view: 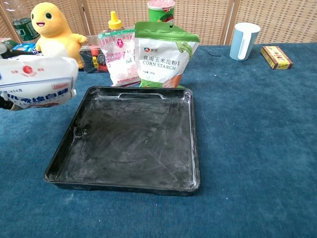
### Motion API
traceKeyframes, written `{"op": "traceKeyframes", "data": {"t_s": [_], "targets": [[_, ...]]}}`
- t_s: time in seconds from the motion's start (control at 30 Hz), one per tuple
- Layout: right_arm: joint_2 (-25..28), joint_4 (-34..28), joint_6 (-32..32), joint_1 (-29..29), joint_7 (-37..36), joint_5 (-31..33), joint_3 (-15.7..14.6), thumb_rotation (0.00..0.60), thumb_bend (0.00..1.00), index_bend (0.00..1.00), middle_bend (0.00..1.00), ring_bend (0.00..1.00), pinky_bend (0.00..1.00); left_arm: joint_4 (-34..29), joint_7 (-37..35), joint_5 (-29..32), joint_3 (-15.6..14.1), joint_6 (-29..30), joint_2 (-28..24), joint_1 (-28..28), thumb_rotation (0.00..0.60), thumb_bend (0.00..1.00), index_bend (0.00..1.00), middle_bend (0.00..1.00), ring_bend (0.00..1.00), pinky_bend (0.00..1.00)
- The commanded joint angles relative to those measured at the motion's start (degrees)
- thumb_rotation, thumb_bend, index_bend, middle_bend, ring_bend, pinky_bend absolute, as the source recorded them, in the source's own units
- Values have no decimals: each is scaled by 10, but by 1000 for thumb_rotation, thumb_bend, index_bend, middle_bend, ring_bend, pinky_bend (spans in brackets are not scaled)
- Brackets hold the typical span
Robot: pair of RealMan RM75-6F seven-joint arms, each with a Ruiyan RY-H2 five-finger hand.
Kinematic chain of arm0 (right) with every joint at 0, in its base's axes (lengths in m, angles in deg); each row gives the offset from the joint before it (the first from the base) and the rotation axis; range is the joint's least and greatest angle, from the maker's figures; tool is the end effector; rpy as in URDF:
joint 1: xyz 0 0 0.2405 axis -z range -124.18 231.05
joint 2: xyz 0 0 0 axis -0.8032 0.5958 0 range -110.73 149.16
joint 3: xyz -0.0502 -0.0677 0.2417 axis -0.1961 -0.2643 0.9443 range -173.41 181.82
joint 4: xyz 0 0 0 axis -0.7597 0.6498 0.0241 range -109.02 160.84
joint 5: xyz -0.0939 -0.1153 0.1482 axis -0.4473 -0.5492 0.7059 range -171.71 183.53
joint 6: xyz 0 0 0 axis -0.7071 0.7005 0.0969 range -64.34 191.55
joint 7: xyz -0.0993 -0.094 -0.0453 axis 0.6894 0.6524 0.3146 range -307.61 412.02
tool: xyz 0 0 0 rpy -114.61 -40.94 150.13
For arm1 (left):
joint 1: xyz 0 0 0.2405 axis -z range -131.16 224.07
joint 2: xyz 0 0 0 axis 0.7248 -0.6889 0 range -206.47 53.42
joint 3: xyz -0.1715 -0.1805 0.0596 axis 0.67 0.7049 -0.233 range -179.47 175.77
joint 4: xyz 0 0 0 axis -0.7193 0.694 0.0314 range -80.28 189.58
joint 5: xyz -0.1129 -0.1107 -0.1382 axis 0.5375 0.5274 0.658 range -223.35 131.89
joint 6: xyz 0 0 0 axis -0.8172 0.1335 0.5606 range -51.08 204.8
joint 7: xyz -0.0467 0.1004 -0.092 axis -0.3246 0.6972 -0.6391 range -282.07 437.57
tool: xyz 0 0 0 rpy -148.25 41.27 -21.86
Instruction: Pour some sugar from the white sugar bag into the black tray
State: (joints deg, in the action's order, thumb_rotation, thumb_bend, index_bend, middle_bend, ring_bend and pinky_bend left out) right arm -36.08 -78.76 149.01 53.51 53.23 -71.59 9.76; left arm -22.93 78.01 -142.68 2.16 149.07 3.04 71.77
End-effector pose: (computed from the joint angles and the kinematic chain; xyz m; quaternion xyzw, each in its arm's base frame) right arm -0.3074 -0.1606 0.2008 0.5182 -0.4395 0.3675 0.6350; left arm -0.2357 0.2811 0.0562 -0.7451 -0.2742 -0.4337 0.4262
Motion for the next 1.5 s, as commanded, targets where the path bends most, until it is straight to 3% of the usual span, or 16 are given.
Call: {"op": "traceKeyframes", "data": {"t_s": [0.03,0.6,1.0,1.5], "targets": [[0,0,0,0,-1,1,0,600,119,103,29,27,22,-49,109,-28,2,-46,-51,41,600,332,702,524,491,562],[2,4,-2,0,-10,4,2,600,120,103,29,27,22,-112,363,-84,21,-153,-102,140,600,385,721,542,508,572],[4,6,-2,1,-16,5,3,600,119,103,29,27,22,-77,429,-128,15,-155,-94,171,600,393,762,549,511,587],[2,5,-3,0,-11,4,2,600,119,103,29,26,22,-118,556,-174,10,-216,-137,211,600,416,810,572,523,587]]}}
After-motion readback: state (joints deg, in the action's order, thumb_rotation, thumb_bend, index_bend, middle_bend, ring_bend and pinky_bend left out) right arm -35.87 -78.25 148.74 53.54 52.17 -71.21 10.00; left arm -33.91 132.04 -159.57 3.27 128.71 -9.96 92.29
